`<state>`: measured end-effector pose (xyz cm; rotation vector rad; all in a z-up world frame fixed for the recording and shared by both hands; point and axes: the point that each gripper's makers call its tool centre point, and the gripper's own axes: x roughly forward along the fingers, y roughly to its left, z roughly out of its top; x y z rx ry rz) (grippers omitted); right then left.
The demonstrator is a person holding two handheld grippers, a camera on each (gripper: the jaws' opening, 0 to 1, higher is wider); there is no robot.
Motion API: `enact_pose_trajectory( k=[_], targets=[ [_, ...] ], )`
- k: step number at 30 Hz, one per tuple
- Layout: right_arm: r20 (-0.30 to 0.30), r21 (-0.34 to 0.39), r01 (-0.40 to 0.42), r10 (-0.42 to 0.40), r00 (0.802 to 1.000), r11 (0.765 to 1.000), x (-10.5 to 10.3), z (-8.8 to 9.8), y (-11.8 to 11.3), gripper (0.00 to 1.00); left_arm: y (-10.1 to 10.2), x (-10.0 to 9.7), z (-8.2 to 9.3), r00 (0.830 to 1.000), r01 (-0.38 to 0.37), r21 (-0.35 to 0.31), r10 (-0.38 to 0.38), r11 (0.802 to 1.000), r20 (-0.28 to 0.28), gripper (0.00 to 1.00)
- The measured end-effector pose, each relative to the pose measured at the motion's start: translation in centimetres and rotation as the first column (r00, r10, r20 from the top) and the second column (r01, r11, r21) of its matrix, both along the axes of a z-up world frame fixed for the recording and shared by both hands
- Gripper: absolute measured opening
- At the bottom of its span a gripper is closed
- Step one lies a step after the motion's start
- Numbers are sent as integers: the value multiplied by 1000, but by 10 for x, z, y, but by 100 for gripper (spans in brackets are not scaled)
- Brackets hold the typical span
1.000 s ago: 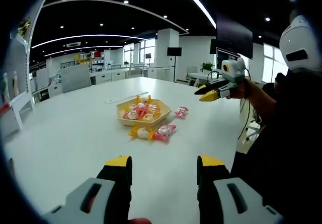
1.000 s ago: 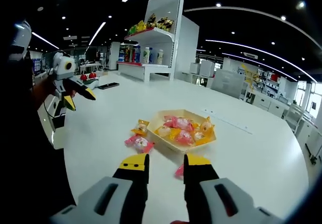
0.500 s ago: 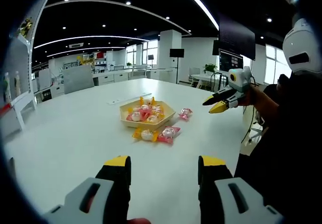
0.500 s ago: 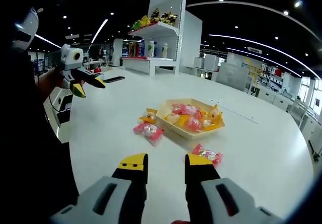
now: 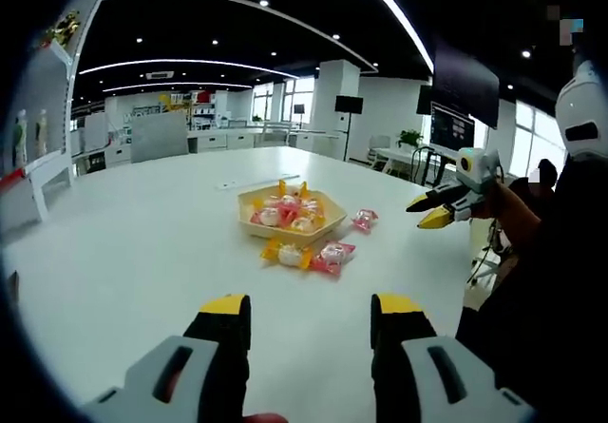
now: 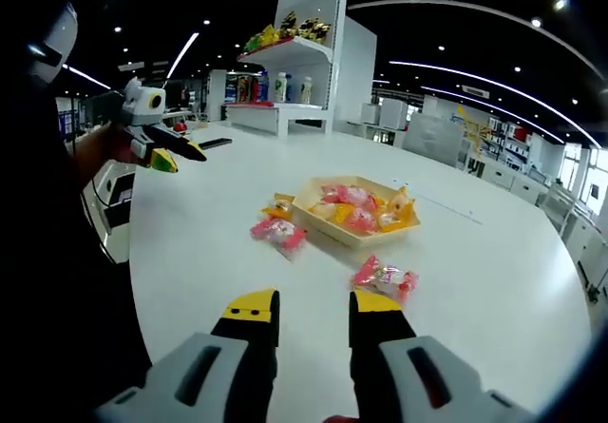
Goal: Pick up the marshmallows scattered on the table and place them into the bowl on the table
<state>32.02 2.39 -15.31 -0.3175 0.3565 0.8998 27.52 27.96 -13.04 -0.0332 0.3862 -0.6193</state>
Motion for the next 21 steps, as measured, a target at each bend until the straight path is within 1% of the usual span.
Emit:
enact_pose_trajectory(
  k=[8,18,21],
  targets=[
    [2,-5,-3,3,1000,1000,0,-1,-2,30,-12,10,-2,1000,6,-50,-6,999,-15,49],
    [3,-6,-15,15,1000,1000,-6,0,1,30,-14,19,-6,1000,-16,-76,14,997,-27,48],
    [9,-13,-20,20,1000,1000,-7,0,0,30,-15,23,-9,999,-20,-73,17,997,-31,48]
  ],
)
